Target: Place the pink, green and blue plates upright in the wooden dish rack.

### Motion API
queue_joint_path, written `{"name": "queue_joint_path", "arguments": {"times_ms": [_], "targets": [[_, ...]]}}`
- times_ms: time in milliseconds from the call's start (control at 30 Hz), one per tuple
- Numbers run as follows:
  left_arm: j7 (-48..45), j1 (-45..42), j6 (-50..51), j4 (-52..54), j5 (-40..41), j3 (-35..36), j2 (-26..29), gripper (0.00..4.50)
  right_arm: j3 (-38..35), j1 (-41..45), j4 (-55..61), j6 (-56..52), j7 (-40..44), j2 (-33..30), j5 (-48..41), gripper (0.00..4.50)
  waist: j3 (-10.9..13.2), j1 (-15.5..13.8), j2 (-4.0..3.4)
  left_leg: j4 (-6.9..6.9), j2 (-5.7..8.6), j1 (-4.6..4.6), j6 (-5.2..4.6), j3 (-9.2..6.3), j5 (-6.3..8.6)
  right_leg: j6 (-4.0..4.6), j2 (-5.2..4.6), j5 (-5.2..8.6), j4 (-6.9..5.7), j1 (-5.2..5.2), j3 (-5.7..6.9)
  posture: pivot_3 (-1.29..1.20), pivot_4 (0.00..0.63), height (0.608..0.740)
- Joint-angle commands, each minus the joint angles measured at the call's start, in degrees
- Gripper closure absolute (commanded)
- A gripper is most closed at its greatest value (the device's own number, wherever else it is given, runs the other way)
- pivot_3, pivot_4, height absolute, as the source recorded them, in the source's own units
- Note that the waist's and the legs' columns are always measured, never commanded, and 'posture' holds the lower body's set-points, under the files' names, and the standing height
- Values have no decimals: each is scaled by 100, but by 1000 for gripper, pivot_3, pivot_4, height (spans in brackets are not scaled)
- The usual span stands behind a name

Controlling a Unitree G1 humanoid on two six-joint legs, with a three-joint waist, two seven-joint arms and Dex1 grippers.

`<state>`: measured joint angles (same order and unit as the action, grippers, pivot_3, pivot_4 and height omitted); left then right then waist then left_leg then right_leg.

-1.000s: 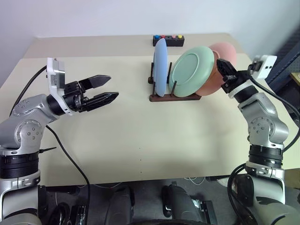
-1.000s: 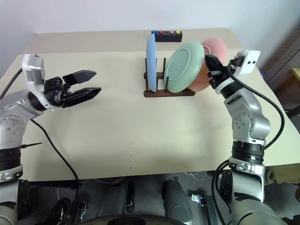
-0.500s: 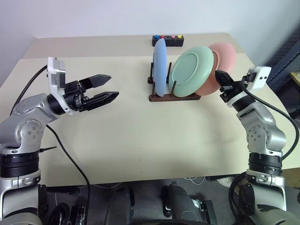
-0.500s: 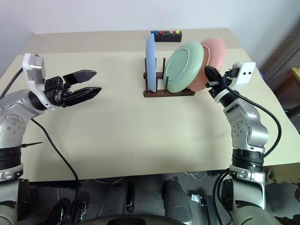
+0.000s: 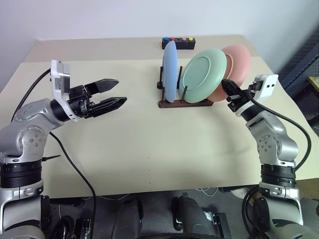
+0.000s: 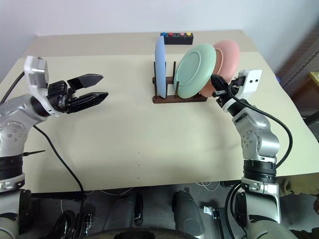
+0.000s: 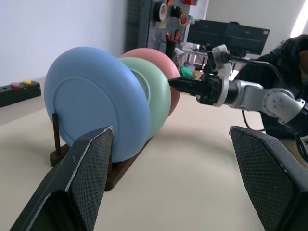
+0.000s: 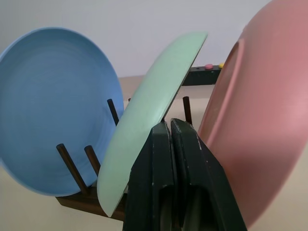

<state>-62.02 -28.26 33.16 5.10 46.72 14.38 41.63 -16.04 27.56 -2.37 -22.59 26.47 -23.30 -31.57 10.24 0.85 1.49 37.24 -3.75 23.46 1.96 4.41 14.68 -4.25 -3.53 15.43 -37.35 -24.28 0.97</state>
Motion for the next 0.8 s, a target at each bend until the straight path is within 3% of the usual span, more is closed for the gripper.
{"name": "queue_joint_path", "arguments": {"times_ms": [33, 800], "targets": [[-17, -18, -16, 187, 39, 87, 56, 486, -32, 164, 317, 83, 40, 9, -71, 4446, 0, 2, 0, 0, 0, 0, 0, 0, 0, 0, 0, 0, 0, 0, 0, 0, 150, 740], [28, 40, 99, 270, 95, 109, 71, 486, 328, 376, 740, -236, 46, 187, -174, 4446, 0, -2, 0, 1, 0, 0, 0, 1, 0, 0, 0, 0, -1, 0, -1, 0, 150, 740]]}}
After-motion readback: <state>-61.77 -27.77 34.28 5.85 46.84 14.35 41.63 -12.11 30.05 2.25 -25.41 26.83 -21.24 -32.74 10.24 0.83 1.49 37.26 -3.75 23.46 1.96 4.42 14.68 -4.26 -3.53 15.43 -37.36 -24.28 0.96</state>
